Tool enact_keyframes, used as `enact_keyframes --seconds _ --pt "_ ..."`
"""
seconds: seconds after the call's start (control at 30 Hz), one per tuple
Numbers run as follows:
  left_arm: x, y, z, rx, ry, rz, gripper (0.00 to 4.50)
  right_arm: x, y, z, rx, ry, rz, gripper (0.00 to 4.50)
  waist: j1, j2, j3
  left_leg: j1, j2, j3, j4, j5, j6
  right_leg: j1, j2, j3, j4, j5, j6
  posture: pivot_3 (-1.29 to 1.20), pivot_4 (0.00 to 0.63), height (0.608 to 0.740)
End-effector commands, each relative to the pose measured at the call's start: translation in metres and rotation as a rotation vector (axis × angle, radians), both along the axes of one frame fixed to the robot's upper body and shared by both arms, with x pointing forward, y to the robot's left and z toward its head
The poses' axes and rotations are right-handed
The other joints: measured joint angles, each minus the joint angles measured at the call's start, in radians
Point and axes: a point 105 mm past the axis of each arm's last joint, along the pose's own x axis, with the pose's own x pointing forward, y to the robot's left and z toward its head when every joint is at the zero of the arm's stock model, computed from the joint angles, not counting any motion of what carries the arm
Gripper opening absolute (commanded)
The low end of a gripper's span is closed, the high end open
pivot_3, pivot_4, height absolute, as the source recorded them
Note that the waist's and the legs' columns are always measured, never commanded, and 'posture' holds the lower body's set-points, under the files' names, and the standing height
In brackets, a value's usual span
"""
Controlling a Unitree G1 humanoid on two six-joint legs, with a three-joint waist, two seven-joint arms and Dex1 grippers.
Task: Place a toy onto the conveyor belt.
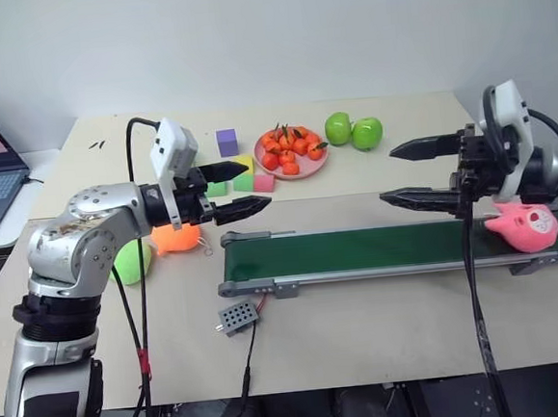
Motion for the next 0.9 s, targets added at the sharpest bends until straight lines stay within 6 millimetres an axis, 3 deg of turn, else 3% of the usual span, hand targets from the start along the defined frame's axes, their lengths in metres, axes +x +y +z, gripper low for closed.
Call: enact_keyframes --seconds 0.03,0.47,0.77,0.9 --pt "-0.001 0.003 0.018 -0.018 -0.064 0.018 4.47 -0.003 0.002 0.012 0.009 -0.051 0.006 4.5 0.0 0.0 0.0 0.0 0.0 0.0 0.0 0.0 0.0 0.0 0.0 0.0 0.0 0.0 0.0 0.0 0.15 0.738" --pt "0.005 0.002 0.022 -0.031 -0.079 0.046 4.47 -0.001 0.005 0.006 0.031 -0.044 0.004 4.5 0.0 0.0 0.0 0.0 0.0 0.0 0.0 0.0 0.0 0.0 0.0 0.0 0.0 0.0 0.0 0.0 0.15 0.738" --pt "0.007 0.004 0.025 -0.062 -0.084 0.061 4.47 0.0 0.008 -0.022 0.188 0.0 0.006 4.5 0.0 0.0 0.0 0.0 0.0 0.0 0.0 0.0 0.0 0.0 0.0 0.0 0.0 0.0 0.0 0.0 0.15 0.738" --pt "0.003 0.004 0.015 -0.059 -0.056 0.049 4.47 -0.001 0.008 -0.026 0.207 0.01 0.009 4.5 0.001 0.0 0.0 0.0 0.0 0.0 0.0 0.0 0.0 0.0 0.0 0.0 0.0 0.0 0.0 0.0 0.15 0.738"
